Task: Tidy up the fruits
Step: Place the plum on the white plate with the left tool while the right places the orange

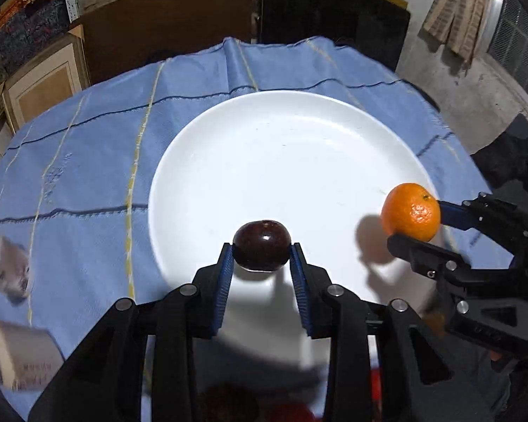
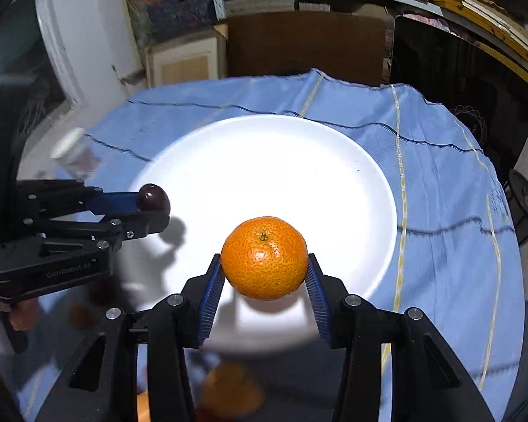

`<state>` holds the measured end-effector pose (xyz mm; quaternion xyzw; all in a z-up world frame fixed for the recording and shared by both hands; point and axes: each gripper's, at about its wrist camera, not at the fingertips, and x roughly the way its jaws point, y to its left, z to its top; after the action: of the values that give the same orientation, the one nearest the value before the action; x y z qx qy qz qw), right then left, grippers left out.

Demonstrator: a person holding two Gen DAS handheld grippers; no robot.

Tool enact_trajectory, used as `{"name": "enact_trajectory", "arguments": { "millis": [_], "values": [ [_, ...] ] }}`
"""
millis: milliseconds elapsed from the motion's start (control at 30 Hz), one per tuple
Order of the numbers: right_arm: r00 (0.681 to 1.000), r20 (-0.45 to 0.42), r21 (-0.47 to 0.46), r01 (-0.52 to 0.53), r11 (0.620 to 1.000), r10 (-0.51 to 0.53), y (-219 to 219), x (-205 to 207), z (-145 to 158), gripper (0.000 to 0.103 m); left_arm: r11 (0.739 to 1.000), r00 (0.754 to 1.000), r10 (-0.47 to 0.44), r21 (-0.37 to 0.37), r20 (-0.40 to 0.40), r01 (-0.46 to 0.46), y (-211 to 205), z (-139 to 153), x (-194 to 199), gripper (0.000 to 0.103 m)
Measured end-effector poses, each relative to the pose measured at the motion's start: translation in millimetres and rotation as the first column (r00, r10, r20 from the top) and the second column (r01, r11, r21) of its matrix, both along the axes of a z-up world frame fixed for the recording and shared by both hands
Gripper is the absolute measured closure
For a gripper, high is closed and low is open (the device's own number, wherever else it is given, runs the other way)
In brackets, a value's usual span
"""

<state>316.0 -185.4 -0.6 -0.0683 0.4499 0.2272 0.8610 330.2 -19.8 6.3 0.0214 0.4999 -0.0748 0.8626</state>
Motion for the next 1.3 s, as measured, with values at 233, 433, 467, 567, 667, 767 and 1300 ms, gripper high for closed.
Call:
{"name": "enact_trajectory", "arguments": {
  "millis": [233, 433, 467, 567, 667, 767, 1300],
  "values": [
    [0.997, 0.062, -0.08, 0.05, 0.996, -0.045, -1.8, 27.2, -7.0, 0.038, 0.998, 0.997, 0.069, -0.013, 0.018, -0.069, 4.2, -8.9, 31.9, 0.021],
    [0.989, 0.142, -0.037, 0.054, 0.998, -0.048, -23.4, -29.0, 30.0, 0.032, 0.999, 0.997, 0.03, -0.037, 0.077, -0.027, 6.9, 24.5, -15.4, 0.02],
    [0.986, 0.159, -0.027, 0.046, 0.999, -0.041, -27.5, -42.9, 37.5, 0.025, 0.999, 0.996, 0.024, -0.048, 0.084, -0.02, 8.5, 29.6, -27.8, 0.018],
    [0.976, 0.214, -0.013, 0.042, 0.999, -0.039, -42.1, -91.8, 54.5, 0.01, 0.999, 0.991, 0.009, -0.054, 0.132, -0.002, 15.3, 44.0, -79.2, 0.011],
    [0.973, 0.231, -0.057, 0.038, 0.998, -0.024, -50.5, -144.4, 53.4, 0.01, 0.999, 0.989, -0.01, -0.05, 0.148, 0.018, 19.5, 45.5, -125.3, 0.01],
    [0.977, 0.214, -0.061, 0.035, 0.998, -0.021, -56.5, -182.7, 43.8, 0.01, 0.998, 0.992, -0.02, -0.061, 0.127, 0.027, 24.0, 35.0, -176.2, 0.01],
    [0.991, 0.105, 0.043, 0.073, 0.996, -0.077, -70.2, -278.7, 6.0, 0.01, 0.999, 0.999, 0.0, -0.054, 0.043, 0.002, 13.2, -24.7, -285.4, 0.01]
  ]
}}
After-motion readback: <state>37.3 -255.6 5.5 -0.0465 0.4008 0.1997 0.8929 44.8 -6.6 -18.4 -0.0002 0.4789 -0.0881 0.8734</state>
